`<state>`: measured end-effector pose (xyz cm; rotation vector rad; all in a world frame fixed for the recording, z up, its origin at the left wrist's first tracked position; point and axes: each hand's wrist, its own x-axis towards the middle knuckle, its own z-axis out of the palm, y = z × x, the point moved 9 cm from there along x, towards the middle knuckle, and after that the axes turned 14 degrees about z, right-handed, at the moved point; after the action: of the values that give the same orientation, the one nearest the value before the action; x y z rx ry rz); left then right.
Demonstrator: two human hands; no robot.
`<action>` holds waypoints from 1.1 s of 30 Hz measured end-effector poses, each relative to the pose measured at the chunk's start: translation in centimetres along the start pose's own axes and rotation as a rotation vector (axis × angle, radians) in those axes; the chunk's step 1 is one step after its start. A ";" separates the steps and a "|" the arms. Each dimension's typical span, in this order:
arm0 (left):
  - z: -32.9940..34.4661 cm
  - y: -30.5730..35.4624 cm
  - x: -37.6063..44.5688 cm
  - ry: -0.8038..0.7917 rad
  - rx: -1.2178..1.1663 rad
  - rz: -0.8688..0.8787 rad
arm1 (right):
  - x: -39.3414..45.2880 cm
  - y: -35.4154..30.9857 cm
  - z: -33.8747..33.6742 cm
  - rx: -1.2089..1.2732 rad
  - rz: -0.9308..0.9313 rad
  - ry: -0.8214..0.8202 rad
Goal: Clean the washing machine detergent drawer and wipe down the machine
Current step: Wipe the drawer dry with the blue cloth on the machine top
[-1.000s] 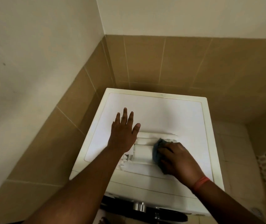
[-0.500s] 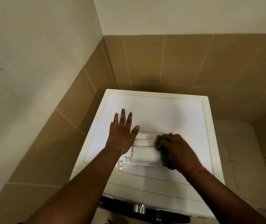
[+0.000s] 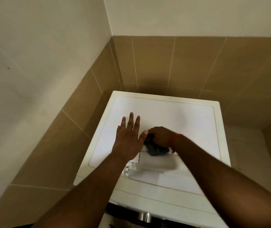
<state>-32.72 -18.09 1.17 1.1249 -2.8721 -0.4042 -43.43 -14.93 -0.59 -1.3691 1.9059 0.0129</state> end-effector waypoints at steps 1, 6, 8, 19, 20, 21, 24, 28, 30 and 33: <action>0.1 -0.1 0.0 0.002 -0.001 0.002 | 0.1 1.3 -0.6 -0.061 0.022 -0.041; 0.1 -0.2 0.1 0.030 -0.040 0.010 | 0.2 4.8 -1.7 -0.286 0.075 -0.076; 0.1 -0.1 0.0 0.023 -0.037 0.011 | 0.2 1.9 -1.2 -0.158 0.004 0.014; 0.1 0.0 0.0 0.040 -0.066 0.002 | -0.1 6.2 -1.8 -0.287 0.066 -0.074; 0.1 0.1 0.1 0.030 -0.059 0.007 | -0.1 6.5 -1.8 -0.335 0.077 -0.095; 0.1 0.2 0.1 0.020 -0.049 0.011 | 0.1 6.0 -1.7 -0.374 0.067 -0.100; 0.2 0.2 -0.1 -0.003 -0.027 0.015 | 0.9 2.5 -1.3 -0.301 -0.003 -0.022; 0.0 0.2 0.1 -0.003 0.003 0.000 | 1.0 -1.3 0.1 -0.042 -0.152 0.142; -0.1 0.2 0.0 -0.001 0.018 0.001 | 0.3 -1.1 0.1 0.006 -0.191 0.177; 0.1 0.1 -0.1 -0.011 0.030 0.001 | -0.1 2.6 -0.5 -0.130 -0.122 0.035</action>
<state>-32.71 -17.89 1.13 1.1289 -2.8976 -0.3692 -45.81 -13.97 -1.31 -1.5801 1.8742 0.0540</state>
